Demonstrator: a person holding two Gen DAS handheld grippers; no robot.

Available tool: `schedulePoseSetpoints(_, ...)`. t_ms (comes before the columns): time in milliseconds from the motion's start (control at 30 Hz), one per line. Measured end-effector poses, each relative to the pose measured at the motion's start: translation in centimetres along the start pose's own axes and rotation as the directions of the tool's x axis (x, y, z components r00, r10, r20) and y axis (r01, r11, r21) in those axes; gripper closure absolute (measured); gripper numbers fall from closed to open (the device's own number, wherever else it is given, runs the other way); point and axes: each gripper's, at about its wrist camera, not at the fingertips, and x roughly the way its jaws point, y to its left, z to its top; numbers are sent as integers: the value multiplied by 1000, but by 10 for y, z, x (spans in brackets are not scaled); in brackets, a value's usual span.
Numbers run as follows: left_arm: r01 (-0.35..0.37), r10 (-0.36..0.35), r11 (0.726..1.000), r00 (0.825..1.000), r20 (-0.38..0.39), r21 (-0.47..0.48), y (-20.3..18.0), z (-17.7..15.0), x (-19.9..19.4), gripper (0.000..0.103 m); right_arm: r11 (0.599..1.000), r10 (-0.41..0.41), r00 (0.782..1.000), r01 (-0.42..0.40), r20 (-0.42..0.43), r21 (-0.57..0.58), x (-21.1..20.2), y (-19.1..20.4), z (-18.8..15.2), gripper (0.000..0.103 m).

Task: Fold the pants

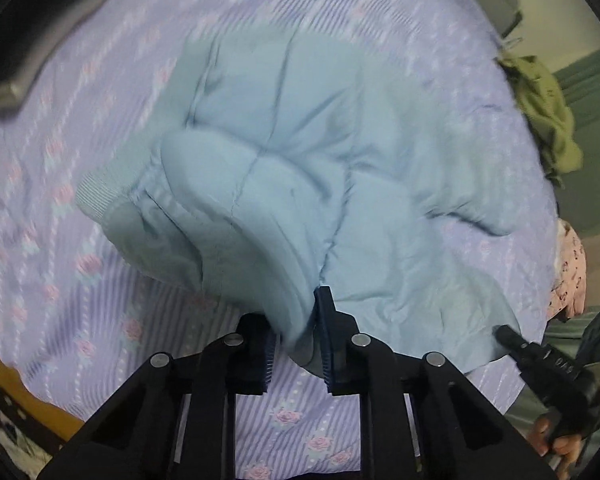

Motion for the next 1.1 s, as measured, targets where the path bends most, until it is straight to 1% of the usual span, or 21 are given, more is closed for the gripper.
schedulePoseSetpoints(133,2,-6,999,996,93,46,-12,10,-34,87,998,59,994,-56,93,-32,-46,18,12,90)
schedulePoseSetpoints(200,10,-17,998,993,118,59,-17,17,-37,87,997,74,990,-68,124,-45,-58,21,19,90)
schedulePoseSetpoints(233,16,-23,998,992,124,60,-20,26,-38,87,996,83,986,-76,142,-51,-64,25,25,90)
schedulePoseSetpoints(267,21,-29,998,991,128,58,-16,34,-41,87,995,88,985,-81,149,-53,-62,31,32,90)
schedulePoseSetpoints(333,28,-36,998,988,148,52,-30,49,-35,88,994,100,981,-91,166,-62,-63,39,43,90)
schedulePoseSetpoints(367,32,-39,998,987,154,49,-23,56,-39,88,994,97,980,-86,174,-68,-65,41,49,90)
schedulePoseSetpoints(400,36,-42,998,986,159,42,-27,69,-37,88,994,91,979,-79,180,-73,-62,46,55,90)
schedulePoseSetpoints(500,39,-45,999,986,161,35,-25,94,-37,88,996,59,982,-45,180,-82,-51,59,79,90)
schedulePoseSetpoints(667,-2,-6,999,989,146,53,-40,140,-15,88,998,37,988,-29,150,-58,-27,69,115,90)
schedulePoseSetpoints(767,-19,13,999,992,129,48,-43,155,0,88,999,28,991,-22,134,-43,-9,73,136,90)
schedulePoseSetpoints(900,-56,54,998,994,91,22,-44,176,21,87,999,15,992,-10,127,-42,11,81,158,90)
schedulePoseSetpoints(933,-94,92,995,991,94,12,-44,179,25,86,999,14,992,-9,127,-38,14,82,162,87)
schedulePoseSetpoints(967,-109,108,994,991,81,11,-45,183,29,86,999,17,992,-12,124,-39,17,85,166,82)
schedulePoseSetpoints(1000,-119,118,993,990,72,12,-46,185,30,83,999,2,993,4,120,-46,20,87,170,79)
schedulePoseSetpoints(1067,-130,127,991,989,75,33,-52,188,25,67,998,-21,992,28,121,-56,18,91,173,64)
schedulePoseSetpoints(1100,-128,121,990,987,104,62,-56,188,17,39,998,-19,991,28,134,-60,14,92,172,58)
